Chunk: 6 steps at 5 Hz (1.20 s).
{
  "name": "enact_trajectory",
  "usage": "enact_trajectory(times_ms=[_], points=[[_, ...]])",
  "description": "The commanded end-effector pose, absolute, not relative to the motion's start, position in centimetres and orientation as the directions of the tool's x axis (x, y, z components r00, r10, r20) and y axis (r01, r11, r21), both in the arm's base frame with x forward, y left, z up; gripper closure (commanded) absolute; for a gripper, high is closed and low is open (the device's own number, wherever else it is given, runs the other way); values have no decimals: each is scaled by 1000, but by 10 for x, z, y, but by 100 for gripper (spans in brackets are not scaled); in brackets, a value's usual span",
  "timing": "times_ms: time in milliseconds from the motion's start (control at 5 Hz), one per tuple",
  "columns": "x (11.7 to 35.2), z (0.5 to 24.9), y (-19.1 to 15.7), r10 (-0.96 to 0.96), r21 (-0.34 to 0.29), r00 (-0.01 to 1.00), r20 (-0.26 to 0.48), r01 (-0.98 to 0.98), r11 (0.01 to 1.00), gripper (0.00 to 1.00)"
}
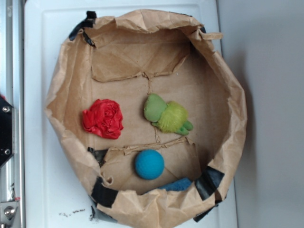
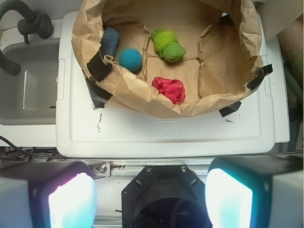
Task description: Grab the green animal.
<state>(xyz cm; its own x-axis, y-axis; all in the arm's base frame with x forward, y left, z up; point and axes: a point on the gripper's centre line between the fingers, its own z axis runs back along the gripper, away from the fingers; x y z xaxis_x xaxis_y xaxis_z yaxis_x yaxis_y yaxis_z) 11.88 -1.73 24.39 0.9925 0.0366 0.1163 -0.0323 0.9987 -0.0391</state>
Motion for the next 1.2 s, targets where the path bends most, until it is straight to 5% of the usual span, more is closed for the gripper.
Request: enact_trajectory(times_ms=[0, 400, 1000], points=[[119, 244, -17, 37, -39, 993, 116, -32, 999, 0], [197, 262, -2, 55, -51, 984, 169, -47, 998, 0], [197, 262, -2, 55, -51, 984, 169, -47, 998, 0]])
